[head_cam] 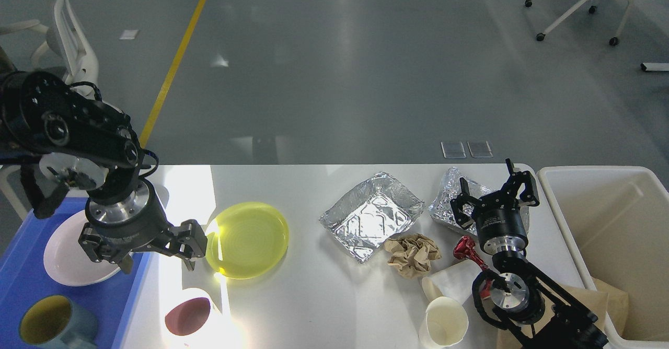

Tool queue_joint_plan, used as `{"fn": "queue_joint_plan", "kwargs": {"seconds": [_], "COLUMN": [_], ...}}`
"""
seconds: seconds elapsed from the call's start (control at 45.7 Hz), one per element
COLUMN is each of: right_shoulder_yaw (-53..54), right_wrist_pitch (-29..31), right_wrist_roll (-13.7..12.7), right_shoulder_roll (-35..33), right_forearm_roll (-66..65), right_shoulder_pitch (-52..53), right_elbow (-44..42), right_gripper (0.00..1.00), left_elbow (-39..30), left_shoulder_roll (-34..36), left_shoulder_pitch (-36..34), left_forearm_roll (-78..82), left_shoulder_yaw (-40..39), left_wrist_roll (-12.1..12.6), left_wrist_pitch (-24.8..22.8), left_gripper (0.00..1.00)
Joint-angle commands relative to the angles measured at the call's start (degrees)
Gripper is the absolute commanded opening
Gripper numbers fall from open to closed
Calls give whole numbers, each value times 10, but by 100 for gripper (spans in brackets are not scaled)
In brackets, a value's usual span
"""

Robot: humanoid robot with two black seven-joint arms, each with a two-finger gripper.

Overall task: Tidy desktop
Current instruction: 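Grasp the pink cup with the left gripper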

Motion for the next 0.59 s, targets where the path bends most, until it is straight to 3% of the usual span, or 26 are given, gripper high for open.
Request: {"fn": "queue_joint_plan", "kwargs": {"seconds": [0.0,0.109,0.35,0.568], "right_shoulder_yaw": [0,0,0,0], "right_wrist_pitch": [0,0,0,0], "right_wrist_roll": [0,0,0,0], "right_shoulder_roll": [0,0,0,0], "right_forearm_roll": [0,0,0,0], "right_shoulder_pitch": [1,0,0,0], "right_elbow": [0,0,0,0], "right_gripper": [100,100,100,100], "left_elbow": [25,35,73,118], "left_shoulder_roll": [9,29,26,26], "left_shoulder_pitch": [81,132,212,277], "left_forearm_roll": [84,165,254,280], "left_shoulder_yaw": [-36,-72,-66,-80], "left_wrist_roll": [1,1,3,2], "left_wrist_pitch": [31,37,96,108], "left_gripper": [96,96,95,95]}}
